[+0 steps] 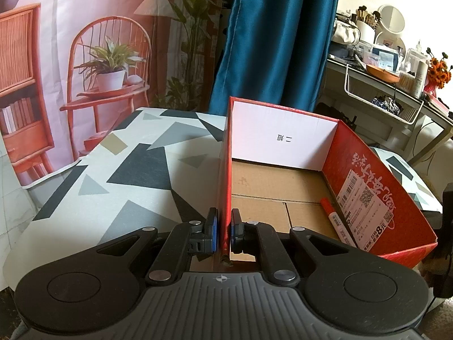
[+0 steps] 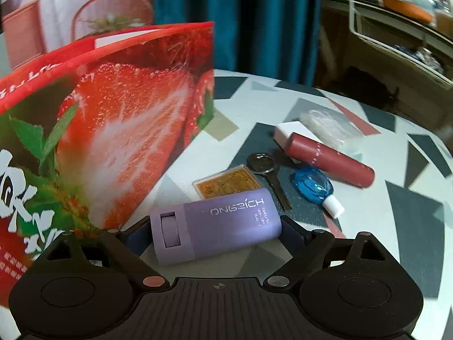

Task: Organize rigid objects
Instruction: 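Lift the lavender stick into the red box and open the right gripper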

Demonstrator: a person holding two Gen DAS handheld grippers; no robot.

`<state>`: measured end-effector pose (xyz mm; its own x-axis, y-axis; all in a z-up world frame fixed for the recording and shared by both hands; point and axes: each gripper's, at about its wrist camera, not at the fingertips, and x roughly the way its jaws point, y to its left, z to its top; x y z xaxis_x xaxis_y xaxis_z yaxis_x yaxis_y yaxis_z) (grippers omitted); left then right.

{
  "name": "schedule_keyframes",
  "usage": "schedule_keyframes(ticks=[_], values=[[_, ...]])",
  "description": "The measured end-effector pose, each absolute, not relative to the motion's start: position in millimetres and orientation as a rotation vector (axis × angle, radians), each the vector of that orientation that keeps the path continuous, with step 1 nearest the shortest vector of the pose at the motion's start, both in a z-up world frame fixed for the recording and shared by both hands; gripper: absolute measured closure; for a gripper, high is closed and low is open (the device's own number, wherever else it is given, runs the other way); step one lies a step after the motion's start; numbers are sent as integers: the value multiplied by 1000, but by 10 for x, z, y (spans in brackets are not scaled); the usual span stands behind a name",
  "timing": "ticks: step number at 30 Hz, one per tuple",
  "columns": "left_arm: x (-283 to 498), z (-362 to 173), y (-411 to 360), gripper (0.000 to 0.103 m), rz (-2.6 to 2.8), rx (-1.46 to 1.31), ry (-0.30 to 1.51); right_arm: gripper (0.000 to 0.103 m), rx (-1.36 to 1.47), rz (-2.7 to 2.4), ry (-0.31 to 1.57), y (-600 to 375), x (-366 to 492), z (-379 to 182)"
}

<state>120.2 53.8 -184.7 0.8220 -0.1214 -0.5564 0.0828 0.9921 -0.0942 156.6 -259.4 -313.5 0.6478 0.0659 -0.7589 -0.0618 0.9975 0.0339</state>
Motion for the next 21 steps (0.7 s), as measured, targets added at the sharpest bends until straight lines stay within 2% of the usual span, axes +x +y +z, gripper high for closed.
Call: schedule_keyframes(ticks=[10, 21], values=[[1186, -1847, 524, 93, -107, -60, 588, 14, 22, -14, 774, -2583, 1401, -3151], [1155, -1818, 496, 94, -100, -41, 587, 14, -29, 4, 761, -2492, 1384, -3154]])
